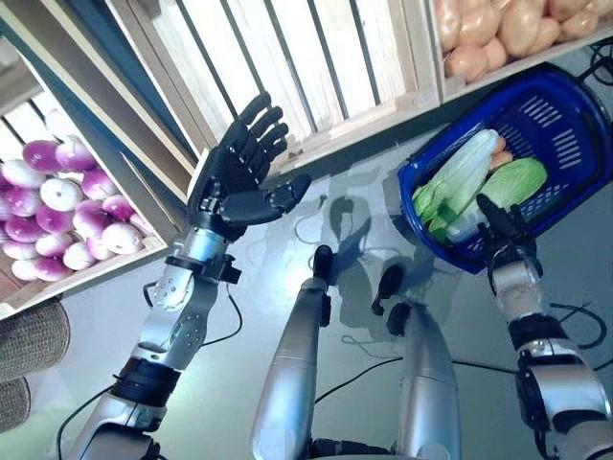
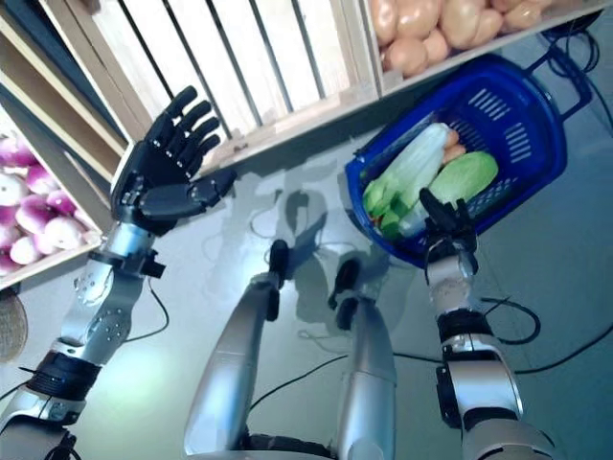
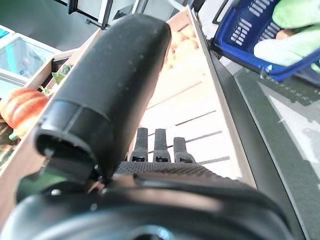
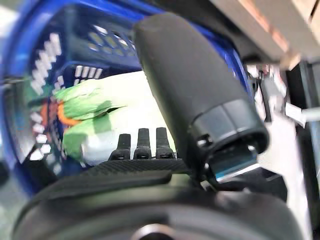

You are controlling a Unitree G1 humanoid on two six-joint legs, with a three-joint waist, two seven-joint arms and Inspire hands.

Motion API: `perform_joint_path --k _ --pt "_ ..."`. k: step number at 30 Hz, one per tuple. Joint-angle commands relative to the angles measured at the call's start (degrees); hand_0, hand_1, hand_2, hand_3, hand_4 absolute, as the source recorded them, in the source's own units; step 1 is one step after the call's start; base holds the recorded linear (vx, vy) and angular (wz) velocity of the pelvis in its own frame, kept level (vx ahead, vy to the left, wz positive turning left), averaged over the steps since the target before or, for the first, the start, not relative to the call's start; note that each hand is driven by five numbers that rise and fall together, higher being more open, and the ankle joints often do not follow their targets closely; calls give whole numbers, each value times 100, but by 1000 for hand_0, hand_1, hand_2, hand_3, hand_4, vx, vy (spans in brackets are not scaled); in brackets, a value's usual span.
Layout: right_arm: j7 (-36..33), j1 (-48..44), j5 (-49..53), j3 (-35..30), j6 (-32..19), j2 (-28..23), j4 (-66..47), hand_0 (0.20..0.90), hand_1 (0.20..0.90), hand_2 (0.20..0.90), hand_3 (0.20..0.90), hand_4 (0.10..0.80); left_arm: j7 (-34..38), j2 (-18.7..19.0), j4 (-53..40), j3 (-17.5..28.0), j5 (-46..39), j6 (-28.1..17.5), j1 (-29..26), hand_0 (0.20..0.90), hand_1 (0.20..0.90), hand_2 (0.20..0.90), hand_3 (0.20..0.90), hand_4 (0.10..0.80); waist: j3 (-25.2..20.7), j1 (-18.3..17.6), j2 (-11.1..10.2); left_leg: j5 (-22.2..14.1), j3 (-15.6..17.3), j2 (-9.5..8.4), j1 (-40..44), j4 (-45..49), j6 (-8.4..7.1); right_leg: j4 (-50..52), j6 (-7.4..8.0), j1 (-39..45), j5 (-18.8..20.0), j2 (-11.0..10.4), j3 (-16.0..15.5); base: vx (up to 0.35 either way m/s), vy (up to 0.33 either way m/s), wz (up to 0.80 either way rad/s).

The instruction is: Put vegetables into the basket

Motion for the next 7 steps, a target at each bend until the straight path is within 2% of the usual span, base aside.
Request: perform_joint_path --k 1,3,7 --pt "221 230 -707 165 -629 -141 -507 900 900 900 900 800 -395 -42 -763 206 232 -451 -143 900 900 900 900 800 -33 -195 -171 51 313 -130 630 -189 -83 -1002 177 1153 397 183 -157 -31 35 -15" --pt "75 687 -1438 370 -670 14 -597 900 900 900 900 800 -546 -70 -572 128 321 -515 -19 900 900 900 900 800 -235 -278 -220 140 314 -94 995 -533 -108 -1364 168 1549 445 268 -159 -7 62 -11" --pt "147 1412 -2230 627 -336 65 -753 900 900 900 900 800 -516 -93 -606 3 897 -519 198 900 900 900 900 800 -510 -377 -241 276 388 -46 1536 -1075 -82 -1806 179 2037 508 307 -167 -14 74 -16"
